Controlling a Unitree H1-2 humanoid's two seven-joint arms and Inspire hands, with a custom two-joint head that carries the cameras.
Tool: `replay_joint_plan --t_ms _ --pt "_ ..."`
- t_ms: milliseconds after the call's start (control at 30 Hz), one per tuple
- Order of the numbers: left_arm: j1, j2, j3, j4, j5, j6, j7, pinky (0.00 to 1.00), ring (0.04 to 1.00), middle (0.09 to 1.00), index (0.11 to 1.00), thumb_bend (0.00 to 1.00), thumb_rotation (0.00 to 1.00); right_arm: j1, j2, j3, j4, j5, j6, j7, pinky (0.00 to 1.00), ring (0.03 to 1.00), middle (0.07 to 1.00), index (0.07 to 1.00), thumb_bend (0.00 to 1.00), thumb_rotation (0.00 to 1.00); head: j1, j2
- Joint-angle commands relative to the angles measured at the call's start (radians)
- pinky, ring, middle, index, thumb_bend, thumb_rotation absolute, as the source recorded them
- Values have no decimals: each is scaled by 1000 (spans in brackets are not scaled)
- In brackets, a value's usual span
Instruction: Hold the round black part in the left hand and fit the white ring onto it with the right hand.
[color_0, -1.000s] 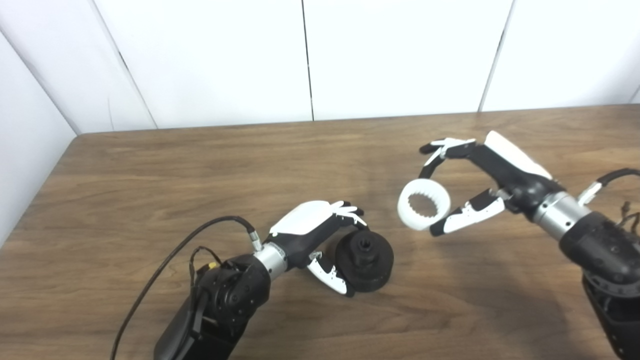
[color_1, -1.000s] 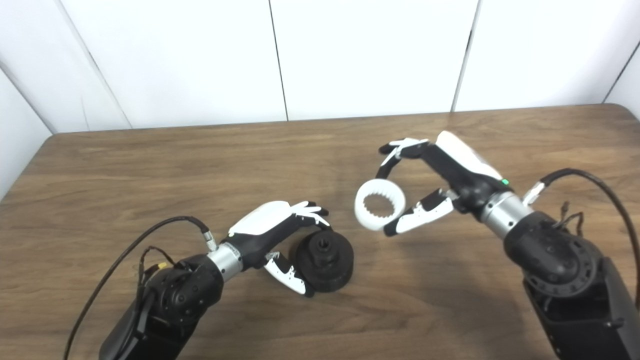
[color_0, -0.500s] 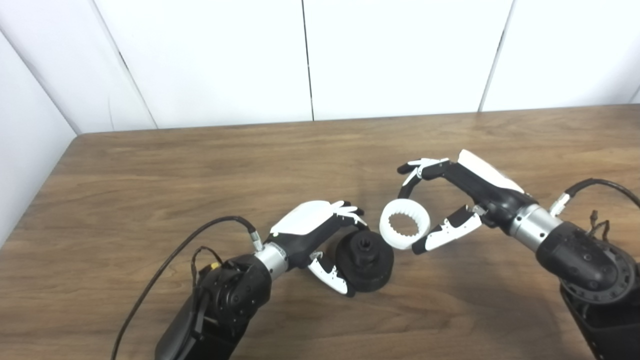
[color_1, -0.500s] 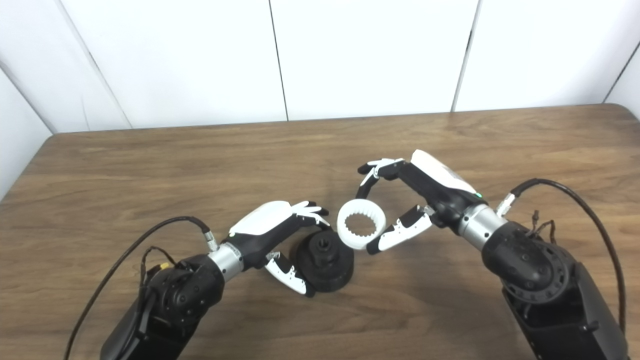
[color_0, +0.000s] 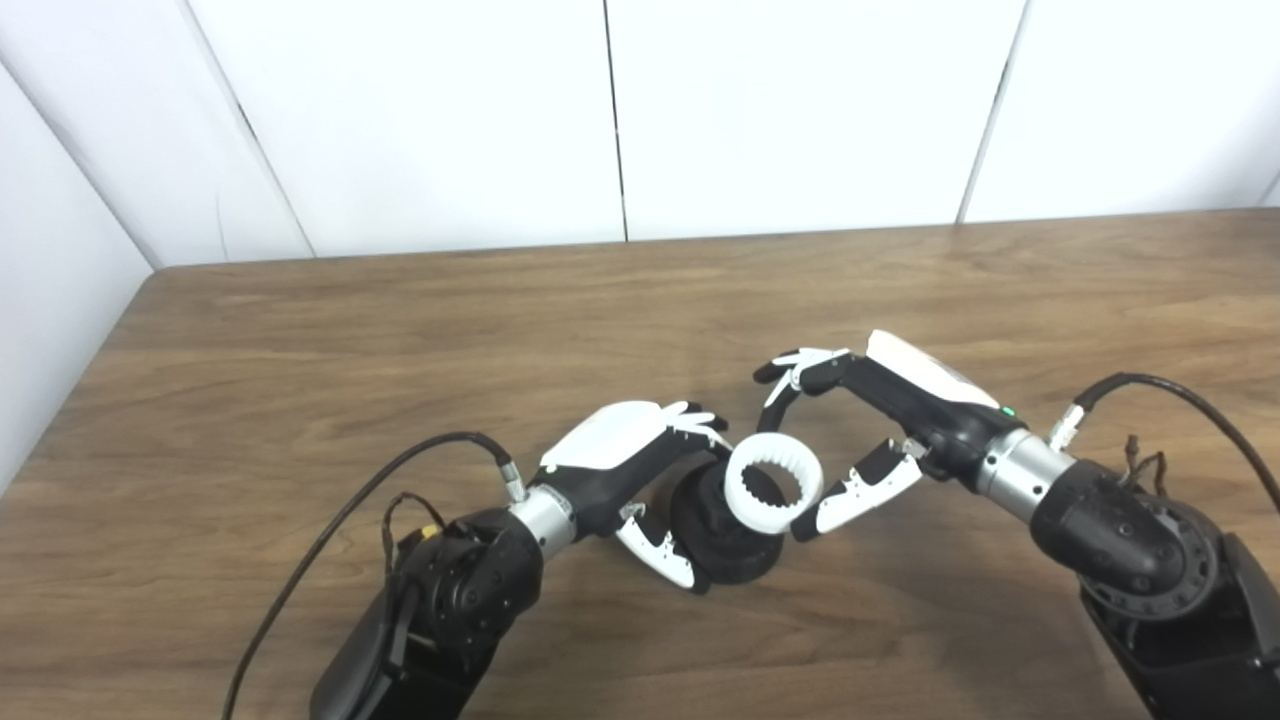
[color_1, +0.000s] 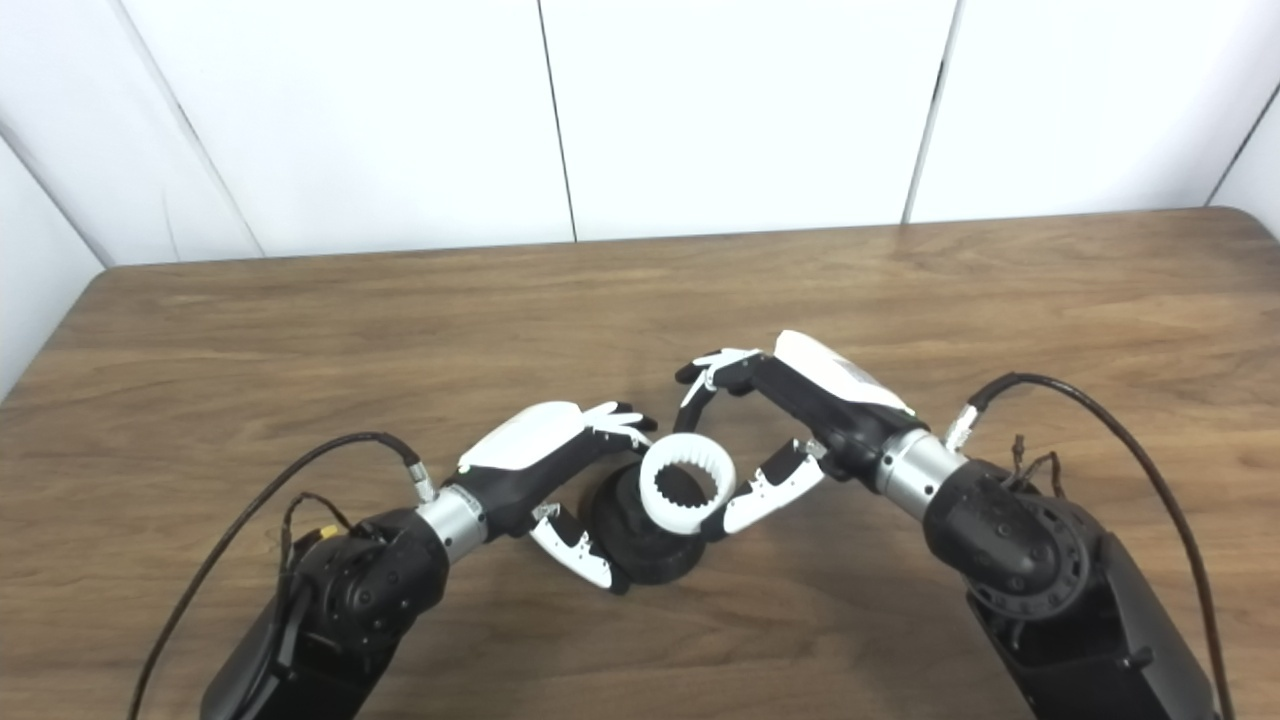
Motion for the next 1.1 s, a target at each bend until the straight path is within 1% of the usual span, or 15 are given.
replay_joint_plan --t_ms 0,167,267,533,933,1067 --pt "-17 5 7 -6 0 20 -2 874 989 936 712 903 140 -35 9 -6 -2 -2 -33 -9 831 929 844 488 525 151 -1 0" --pt "-18 3 6 -6 1 24 -4 876 992 937 712 902 144 -40 18 5 1 -1 -36 -7 833 929 844 488 525 152 -1 -1" --pt "-19 4 5 -6 2 21 -4 879 993 938 713 899 148 -42 21 12 10 -8 -51 -11 816 923 841 488 525 152 -1 -1" --pt "-16 4 11 -8 -9 18 -1 874 992 935 709 903 145 -49 46 13 33 -14 -71 -19 816 922 839 487 525 153 -2 -4" --pt "-16 8 9 -13 -9 24 -9 889 996 941 716 897 151 -69 65 5 59 -26 -67 -24 824 922 836 488 525 152 4 3" --pt "-12 6 11 -17 -11 33 -11 883 994 938 714 900 144 -75 73 0 67 -24 -61 -25 849 924 836 487 525 150 3 3"
